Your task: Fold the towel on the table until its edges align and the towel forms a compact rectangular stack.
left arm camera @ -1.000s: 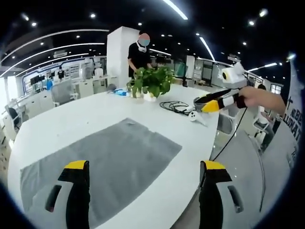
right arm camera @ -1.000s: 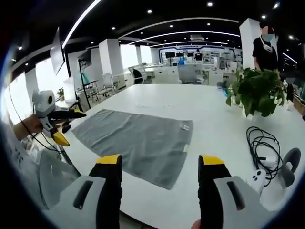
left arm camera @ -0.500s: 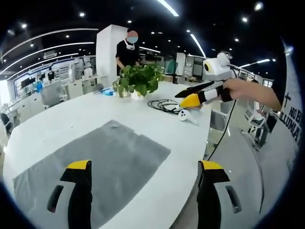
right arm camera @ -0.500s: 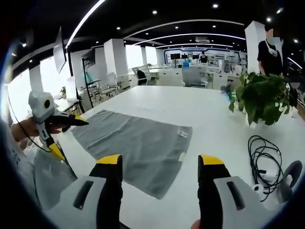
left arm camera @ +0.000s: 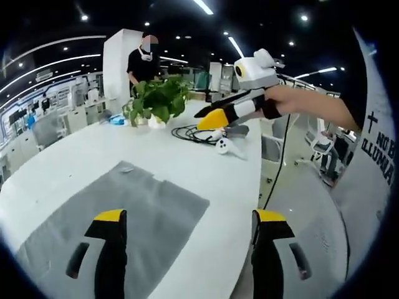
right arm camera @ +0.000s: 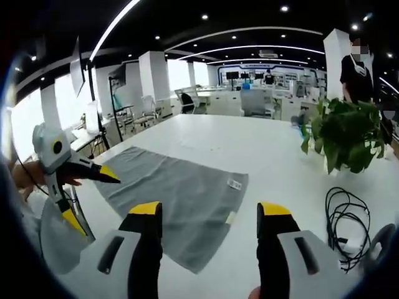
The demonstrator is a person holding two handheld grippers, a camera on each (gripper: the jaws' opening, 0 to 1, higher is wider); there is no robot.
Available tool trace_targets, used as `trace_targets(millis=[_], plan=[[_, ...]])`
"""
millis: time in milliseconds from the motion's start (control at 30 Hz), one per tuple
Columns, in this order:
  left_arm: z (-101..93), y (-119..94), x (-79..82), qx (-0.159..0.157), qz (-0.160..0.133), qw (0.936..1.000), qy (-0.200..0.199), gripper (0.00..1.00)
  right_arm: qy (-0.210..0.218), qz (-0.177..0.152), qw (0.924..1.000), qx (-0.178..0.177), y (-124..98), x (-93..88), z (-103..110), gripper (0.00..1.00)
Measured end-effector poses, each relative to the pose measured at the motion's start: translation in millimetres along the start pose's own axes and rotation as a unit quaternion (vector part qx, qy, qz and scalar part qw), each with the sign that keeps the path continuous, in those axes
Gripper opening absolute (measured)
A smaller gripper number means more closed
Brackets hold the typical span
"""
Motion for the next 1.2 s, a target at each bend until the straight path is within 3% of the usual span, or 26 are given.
trace_targets(millis=[200,333,433,567,700,800,1200], plan=[[-2.9,18,8.1,-0.059,0.008,0.9975,0.039,0.82,-0.011,0.000,0.9999,0.009,13,9.2,-9,0.61],[1.6,27,12.1,-0.066,0.007,0.9968,0.045,0.79,-0.018,0.000,0.9997,0.014,22,16.0,-15,0.60],[8.2,37,13.9,-0.046,0.007,0.9964,0.071,0.72,-0.022,0.000,0.9996,0.017,29,19.4,-19,0.60],[10.4,51,15.3,-0.052,-0.001,0.9966,0.063,0.69,-0.021,0.007,0.9996,0.020,38,20.7,-26,0.59],[9.1,67,15.4,-0.063,-0.002,0.9946,0.083,0.66,-0.021,0.012,0.9994,0.024,49,23.4,-36,0.58],[6.4,78,13.5,-0.079,0.016,0.9924,0.093,0.65,-0.027,0.014,0.9992,0.024,56,25.2,-41,0.58],[-8.6,112,8.9,-0.102,0.036,0.9867,0.122,0.53,-0.050,0.029,0.9976,0.039,91,30.9,-53,0.56]])
Point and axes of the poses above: the point that each gripper's makers call its tool centre point, and the gripper's own axes: y roughly forward along the fingers, z roughly to its left, x roughly out of its top, the point moved 8 cm from there along -y, roughly backward along the fingers, and after that the axes turned 2 degrees about x, right-handed, at the moved point
